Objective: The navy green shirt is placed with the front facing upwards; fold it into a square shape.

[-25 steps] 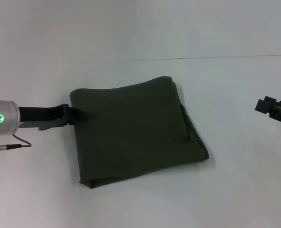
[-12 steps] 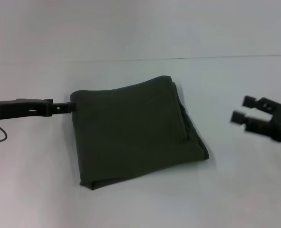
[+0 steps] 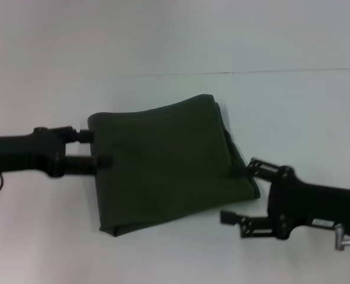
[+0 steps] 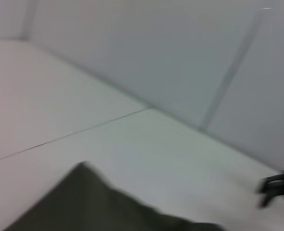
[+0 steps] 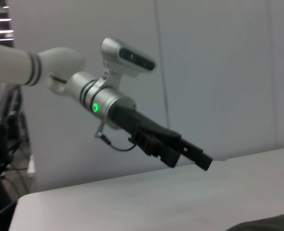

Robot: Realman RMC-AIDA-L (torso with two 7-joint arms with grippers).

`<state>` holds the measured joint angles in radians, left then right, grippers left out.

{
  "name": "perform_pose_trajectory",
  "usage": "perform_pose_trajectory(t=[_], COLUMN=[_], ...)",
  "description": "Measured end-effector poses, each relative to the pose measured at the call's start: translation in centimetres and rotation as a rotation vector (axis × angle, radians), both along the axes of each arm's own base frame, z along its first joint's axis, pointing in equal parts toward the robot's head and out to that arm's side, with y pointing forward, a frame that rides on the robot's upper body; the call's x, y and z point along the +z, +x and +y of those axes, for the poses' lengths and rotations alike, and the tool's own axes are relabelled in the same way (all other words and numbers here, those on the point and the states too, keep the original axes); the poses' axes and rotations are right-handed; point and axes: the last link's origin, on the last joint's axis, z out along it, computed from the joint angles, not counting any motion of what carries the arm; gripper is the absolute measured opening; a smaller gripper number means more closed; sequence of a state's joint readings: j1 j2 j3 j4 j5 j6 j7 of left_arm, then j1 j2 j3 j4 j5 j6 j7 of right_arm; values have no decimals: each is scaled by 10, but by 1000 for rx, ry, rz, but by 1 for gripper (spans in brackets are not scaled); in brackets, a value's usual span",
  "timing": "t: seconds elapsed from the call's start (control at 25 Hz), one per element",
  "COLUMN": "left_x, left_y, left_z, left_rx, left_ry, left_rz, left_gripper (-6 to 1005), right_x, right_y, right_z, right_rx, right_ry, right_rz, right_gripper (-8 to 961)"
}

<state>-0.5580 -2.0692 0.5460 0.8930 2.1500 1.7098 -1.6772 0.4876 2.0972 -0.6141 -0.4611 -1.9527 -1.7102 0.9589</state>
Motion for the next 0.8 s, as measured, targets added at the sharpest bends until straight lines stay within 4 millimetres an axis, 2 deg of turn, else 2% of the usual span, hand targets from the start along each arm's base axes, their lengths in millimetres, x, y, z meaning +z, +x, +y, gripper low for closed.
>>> perform_pose_trajectory(t=[0.24,0.36,0.6,0.8], left_x=[8,3,-12,-13], left_y=[-4,-12,-18,-18], left_z=[-42,-57,-67,-68], left_rx=[-209,-246,-262,-270], left_ry=[-71,-50,-68,-72], left_rz=[-78,-107,-116,-112], left_gripper=[921,921,921,921], right_x=[-23,-32,-42,-44], right_y=[-11,-16,-26,-30], right_z=[-4,-2,1,3], right_rx=[58,67,78,96], right_ry=[-80,-109,-142,-154], right_rz=[-16,-32,-28,-33], right_gripper=[946,944,941,941])
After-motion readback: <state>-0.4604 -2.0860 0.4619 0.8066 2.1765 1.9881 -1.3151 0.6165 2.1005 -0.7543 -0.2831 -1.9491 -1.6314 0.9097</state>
